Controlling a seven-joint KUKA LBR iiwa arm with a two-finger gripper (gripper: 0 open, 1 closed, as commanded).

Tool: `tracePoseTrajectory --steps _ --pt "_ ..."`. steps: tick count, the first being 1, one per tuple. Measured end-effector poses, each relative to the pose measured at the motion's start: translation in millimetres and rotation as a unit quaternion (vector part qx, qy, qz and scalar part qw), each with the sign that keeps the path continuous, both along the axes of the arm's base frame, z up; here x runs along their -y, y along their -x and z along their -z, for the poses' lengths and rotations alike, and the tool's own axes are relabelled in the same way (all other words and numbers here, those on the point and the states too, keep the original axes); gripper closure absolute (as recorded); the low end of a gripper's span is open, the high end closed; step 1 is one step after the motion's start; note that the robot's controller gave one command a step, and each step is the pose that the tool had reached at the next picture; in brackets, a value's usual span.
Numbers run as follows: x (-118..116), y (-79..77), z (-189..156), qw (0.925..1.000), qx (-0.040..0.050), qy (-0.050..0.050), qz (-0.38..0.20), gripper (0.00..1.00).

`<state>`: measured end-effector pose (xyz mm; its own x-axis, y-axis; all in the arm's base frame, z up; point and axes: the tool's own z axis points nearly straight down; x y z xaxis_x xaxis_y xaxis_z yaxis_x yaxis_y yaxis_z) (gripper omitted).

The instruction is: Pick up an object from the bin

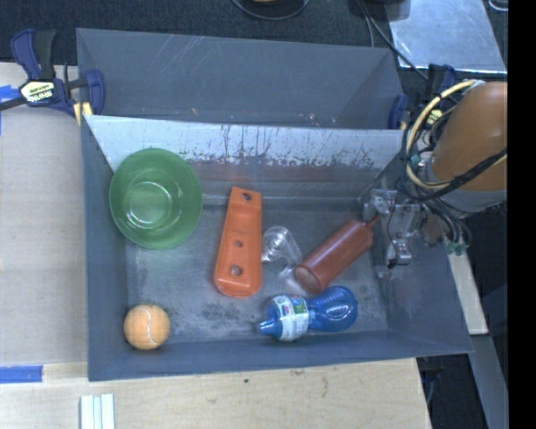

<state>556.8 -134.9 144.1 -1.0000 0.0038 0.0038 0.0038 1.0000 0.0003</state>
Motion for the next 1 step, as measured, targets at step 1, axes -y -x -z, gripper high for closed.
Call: tracePoseTrajectory --steps 1 --pt "-0.7 -1.7 -4.9 1.0000 0.0038 0.001 -0.002 0.00"
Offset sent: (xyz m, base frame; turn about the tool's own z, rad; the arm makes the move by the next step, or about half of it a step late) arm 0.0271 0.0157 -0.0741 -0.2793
